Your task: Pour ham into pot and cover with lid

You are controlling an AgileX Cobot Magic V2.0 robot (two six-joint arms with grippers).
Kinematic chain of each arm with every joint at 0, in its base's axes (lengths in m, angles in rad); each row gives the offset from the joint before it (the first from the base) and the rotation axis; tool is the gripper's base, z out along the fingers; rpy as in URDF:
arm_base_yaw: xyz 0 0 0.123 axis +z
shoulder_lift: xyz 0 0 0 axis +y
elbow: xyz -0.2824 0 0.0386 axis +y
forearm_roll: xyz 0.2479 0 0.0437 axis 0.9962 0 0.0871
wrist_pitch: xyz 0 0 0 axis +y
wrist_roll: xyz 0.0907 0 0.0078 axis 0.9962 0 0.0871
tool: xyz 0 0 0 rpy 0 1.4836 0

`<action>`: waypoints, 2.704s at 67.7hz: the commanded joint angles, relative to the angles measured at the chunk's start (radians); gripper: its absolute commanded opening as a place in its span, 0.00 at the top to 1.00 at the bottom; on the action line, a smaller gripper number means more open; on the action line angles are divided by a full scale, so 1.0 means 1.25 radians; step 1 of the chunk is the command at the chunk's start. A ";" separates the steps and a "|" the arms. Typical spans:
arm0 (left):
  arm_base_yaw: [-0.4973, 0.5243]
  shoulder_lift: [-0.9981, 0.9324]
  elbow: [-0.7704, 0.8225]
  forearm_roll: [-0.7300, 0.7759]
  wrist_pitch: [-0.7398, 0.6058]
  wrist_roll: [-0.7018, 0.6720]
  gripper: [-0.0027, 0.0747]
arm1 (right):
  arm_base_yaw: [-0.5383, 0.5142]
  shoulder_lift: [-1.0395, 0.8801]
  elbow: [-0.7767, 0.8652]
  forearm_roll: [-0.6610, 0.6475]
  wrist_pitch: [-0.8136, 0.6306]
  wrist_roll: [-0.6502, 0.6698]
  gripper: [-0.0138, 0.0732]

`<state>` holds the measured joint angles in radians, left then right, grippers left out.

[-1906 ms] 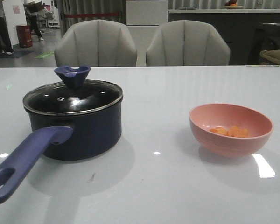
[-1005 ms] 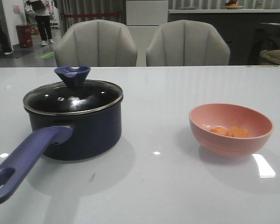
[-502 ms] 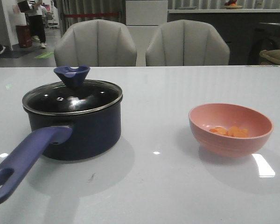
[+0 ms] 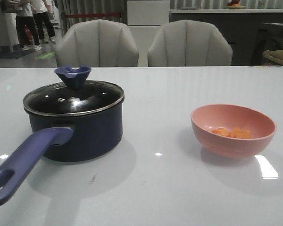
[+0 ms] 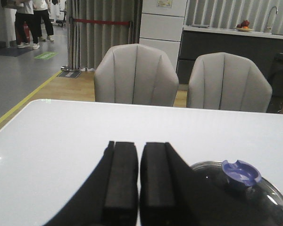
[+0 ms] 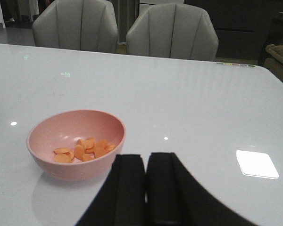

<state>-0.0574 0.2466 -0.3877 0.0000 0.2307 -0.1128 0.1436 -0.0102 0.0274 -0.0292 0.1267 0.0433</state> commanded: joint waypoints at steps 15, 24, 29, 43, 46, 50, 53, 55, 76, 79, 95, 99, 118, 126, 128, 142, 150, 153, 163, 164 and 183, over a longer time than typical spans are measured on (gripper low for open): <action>0.001 0.054 -0.020 -0.008 -0.037 -0.005 0.75 | -0.004 -0.016 -0.005 -0.012 -0.068 -0.001 0.67; 0.001 0.076 -0.021 -0.008 -0.023 -0.005 0.52 | -0.004 -0.016 -0.005 -0.012 -0.068 -0.001 0.67; 0.001 0.091 -0.021 -0.006 -0.023 -0.005 0.36 | -0.004 -0.016 -0.005 -0.012 -0.068 -0.001 0.67; 0.001 0.150 -0.053 -0.005 0.018 -0.005 0.18 | -0.004 -0.016 -0.005 -0.012 -0.068 -0.001 0.67; 0.001 0.181 -0.087 -0.005 0.057 -0.005 0.18 | -0.004 -0.016 -0.005 -0.012 -0.068 -0.001 0.67; 0.001 0.222 -0.123 -0.005 0.101 -0.005 0.18 | -0.004 -0.016 -0.005 -0.012 -0.068 -0.001 0.67; -0.001 0.241 -0.147 -0.007 0.120 -0.005 0.18 | -0.004 -0.016 -0.005 -0.012 -0.068 -0.001 0.67; -0.001 0.261 -0.167 -0.017 0.139 -0.005 0.18 | -0.004 -0.016 -0.005 -0.012 -0.068 -0.001 0.67; -0.023 0.551 -0.392 -0.068 0.304 0.020 0.18 | -0.004 -0.016 -0.005 -0.012 -0.068 -0.001 0.67; -0.038 0.586 -0.415 -0.068 0.320 0.020 0.18 | -0.004 -0.016 -0.005 -0.012 -0.068 -0.001 0.67; -0.193 0.788 -0.583 -0.068 0.364 0.009 0.18 | -0.004 -0.016 -0.005 -0.012 -0.068 -0.001 0.67; -0.218 0.831 -0.624 -0.064 0.370 -0.007 0.18 | -0.004 -0.016 -0.005 -0.012 -0.068 -0.001 0.67; -0.308 1.025 -0.818 0.010 0.457 -0.097 0.18 | -0.004 -0.016 -0.005 -0.012 -0.068 -0.001 0.67; -0.325 1.086 -0.886 0.052 0.519 -0.148 0.18 | -0.004 -0.016 -0.005 -0.012 -0.068 -0.001 0.67; -0.327 1.103 -0.902 0.059 0.533 -0.152 0.18 | -0.004 -0.016 -0.005 -0.012 -0.068 -0.001 0.67; -0.357 1.189 -1.007 0.067 0.631 -0.170 0.18 | -0.004 -0.016 -0.005 -0.012 -0.068 -0.001 0.67; -0.357 1.221 -1.037 0.082 0.659 -0.182 0.18 | -0.004 -0.016 -0.005 -0.012 -0.068 -0.001 0.67; -0.357 1.235 -1.048 0.088 0.670 -0.198 0.18 | -0.004 -0.016 -0.005 -0.012 -0.068 -0.001 0.67; -0.357 1.267 -1.067 0.100 0.677 -0.217 0.18 | -0.004 -0.016 -0.005 -0.012 -0.068 -0.001 0.67; -0.357 1.270 -1.069 0.100 0.677 -0.217 0.18 | -0.004 -0.016 -0.005 -0.012 -0.068 -0.001 0.67; -0.357 1.303 -1.074 0.085 0.681 -0.230 0.18 | -0.004 -0.016 -0.005 -0.012 -0.068 -0.001 0.67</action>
<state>-0.4983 1.9198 -1.6977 0.1118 1.1043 -0.3823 0.1436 -0.0102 0.0274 -0.0292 0.1267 0.0433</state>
